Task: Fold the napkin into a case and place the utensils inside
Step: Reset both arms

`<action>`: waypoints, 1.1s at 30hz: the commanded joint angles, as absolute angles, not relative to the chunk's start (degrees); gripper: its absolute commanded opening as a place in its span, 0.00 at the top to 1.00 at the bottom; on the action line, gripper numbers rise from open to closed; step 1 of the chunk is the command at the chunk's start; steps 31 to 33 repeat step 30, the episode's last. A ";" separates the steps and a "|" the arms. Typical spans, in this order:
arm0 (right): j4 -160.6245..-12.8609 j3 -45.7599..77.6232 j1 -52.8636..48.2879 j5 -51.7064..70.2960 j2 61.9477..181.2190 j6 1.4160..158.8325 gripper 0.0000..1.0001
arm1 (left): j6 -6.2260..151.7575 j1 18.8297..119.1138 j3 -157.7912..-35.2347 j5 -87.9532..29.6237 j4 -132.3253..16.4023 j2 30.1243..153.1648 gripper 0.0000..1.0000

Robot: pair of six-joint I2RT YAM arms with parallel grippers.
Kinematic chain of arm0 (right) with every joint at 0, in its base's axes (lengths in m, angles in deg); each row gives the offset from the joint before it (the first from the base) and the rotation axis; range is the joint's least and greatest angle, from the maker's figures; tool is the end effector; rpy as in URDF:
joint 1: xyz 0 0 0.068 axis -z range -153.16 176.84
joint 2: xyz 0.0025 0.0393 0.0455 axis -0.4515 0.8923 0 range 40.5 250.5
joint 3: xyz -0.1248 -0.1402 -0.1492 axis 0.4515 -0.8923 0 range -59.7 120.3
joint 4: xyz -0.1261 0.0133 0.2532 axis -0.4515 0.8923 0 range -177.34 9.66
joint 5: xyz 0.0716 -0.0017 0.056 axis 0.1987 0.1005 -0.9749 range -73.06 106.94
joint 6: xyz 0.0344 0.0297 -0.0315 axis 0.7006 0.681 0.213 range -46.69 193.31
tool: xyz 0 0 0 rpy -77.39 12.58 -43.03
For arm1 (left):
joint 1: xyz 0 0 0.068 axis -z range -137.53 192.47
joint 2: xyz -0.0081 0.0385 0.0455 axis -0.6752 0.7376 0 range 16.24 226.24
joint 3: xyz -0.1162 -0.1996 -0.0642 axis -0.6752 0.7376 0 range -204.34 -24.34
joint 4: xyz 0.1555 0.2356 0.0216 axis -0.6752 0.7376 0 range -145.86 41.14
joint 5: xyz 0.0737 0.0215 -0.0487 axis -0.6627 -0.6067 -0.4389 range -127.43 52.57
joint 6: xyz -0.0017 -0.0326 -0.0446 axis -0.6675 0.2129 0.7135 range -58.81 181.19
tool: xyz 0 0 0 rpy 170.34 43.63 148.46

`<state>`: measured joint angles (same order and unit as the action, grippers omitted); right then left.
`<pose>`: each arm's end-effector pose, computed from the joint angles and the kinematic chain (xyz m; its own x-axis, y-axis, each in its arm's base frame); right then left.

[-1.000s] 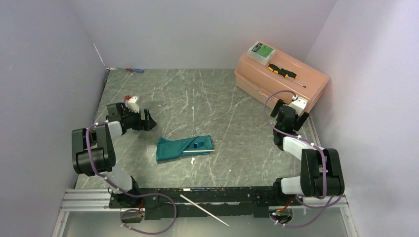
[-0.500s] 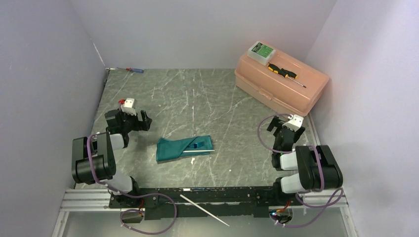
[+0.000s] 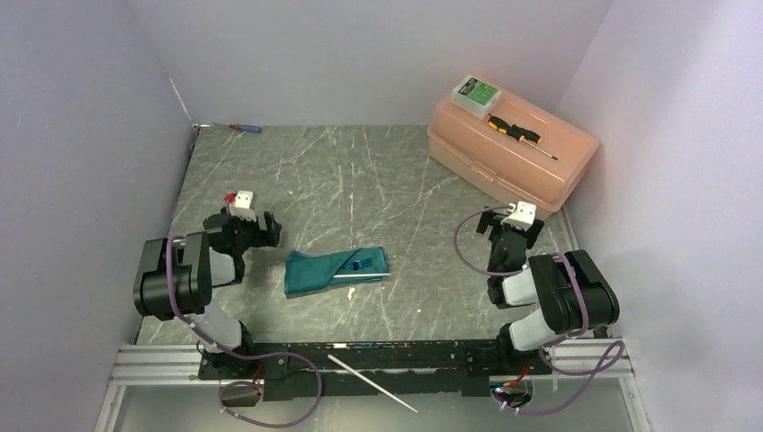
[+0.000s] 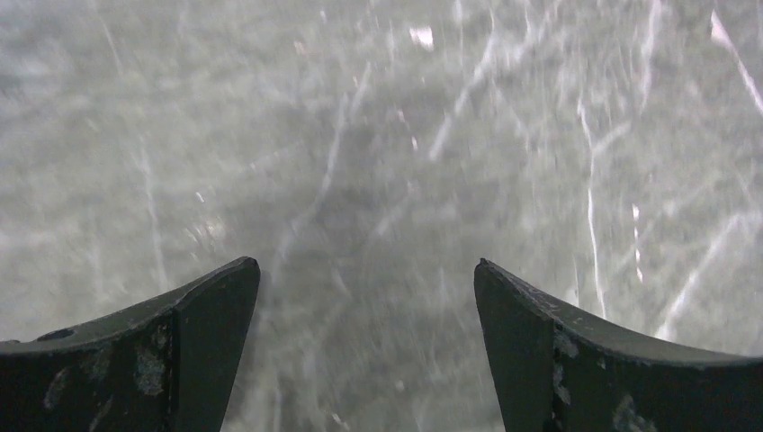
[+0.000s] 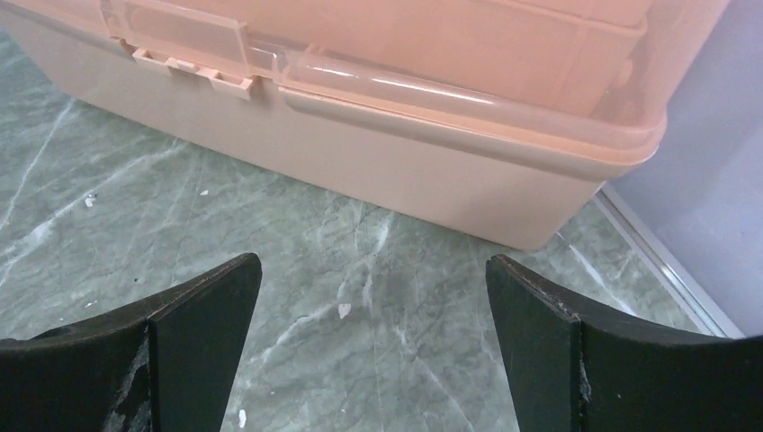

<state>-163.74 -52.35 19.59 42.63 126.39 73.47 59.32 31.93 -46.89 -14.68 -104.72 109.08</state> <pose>0.2236 0.0122 0.0878 -0.0362 -0.0021 -0.9993 0.3163 0.9486 -0.0134 0.2774 0.0368 0.0711 -0.3531 -0.0352 -0.9349 0.1966 0.9742 -0.1109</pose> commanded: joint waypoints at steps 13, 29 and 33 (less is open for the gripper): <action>-152.52 -46.23 26.10 35.80 125.07 77.97 0.00 | 59.15 32.43 -46.17 -13.85 -111.88 109.76 0.05; -152.08 -45.85 26.14 35.75 125.26 77.88 0.00 | 59.07 32.45 -46.23 -13.79 -111.88 109.83 0.05; -152.15 -46.01 26.14 35.80 125.16 77.88 0.00 | 59.07 32.45 -46.18 -13.84 -111.99 109.84 0.05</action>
